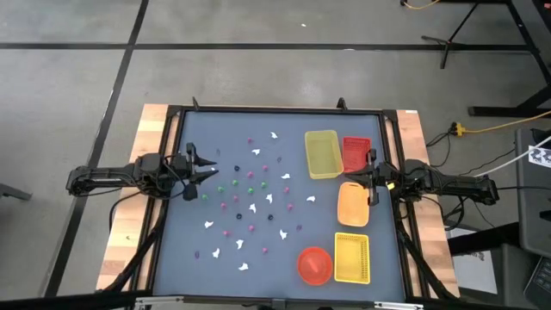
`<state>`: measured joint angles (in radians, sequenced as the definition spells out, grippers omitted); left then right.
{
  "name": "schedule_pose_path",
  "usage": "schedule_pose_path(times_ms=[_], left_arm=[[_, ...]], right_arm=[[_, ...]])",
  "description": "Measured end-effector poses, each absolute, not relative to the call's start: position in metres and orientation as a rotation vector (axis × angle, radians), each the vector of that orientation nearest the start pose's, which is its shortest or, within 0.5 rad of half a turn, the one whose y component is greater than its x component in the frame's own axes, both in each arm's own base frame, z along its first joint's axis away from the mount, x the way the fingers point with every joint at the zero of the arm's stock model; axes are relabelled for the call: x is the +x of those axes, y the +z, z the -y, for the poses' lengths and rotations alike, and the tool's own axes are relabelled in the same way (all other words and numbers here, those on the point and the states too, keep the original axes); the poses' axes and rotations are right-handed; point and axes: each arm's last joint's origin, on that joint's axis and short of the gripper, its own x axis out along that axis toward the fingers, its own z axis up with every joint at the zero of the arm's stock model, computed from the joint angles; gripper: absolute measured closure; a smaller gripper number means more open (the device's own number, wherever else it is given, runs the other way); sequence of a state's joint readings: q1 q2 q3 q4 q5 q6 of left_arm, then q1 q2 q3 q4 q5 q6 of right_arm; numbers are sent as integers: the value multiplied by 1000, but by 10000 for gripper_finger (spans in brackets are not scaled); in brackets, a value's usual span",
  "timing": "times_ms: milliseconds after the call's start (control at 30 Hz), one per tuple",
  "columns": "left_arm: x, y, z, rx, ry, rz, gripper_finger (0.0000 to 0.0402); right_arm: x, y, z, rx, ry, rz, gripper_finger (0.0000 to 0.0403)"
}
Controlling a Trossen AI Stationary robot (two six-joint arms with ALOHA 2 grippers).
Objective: Sort Halloween decoration
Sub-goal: Put the pink skeleton toy into the top yellow bin
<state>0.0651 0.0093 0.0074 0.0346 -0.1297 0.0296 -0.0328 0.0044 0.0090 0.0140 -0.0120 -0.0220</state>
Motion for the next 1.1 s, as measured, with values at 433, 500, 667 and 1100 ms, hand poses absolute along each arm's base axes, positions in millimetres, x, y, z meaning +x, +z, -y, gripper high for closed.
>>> schedule_pose_path(times_ms=[433,500,667,1100], left_arm=[[97,169,-10,28,206,33,282],[97,169,-10,28,206,33,282],[97,169,-10,28,206,33,282],[97,169,-10,28,206,33,282]], right_arm=[[95,186,3,198,7,213,357],[95,188,3,219,12,237,331],[94,192,3,252,21,274,254],[92,224,2,173,17,333,178]])
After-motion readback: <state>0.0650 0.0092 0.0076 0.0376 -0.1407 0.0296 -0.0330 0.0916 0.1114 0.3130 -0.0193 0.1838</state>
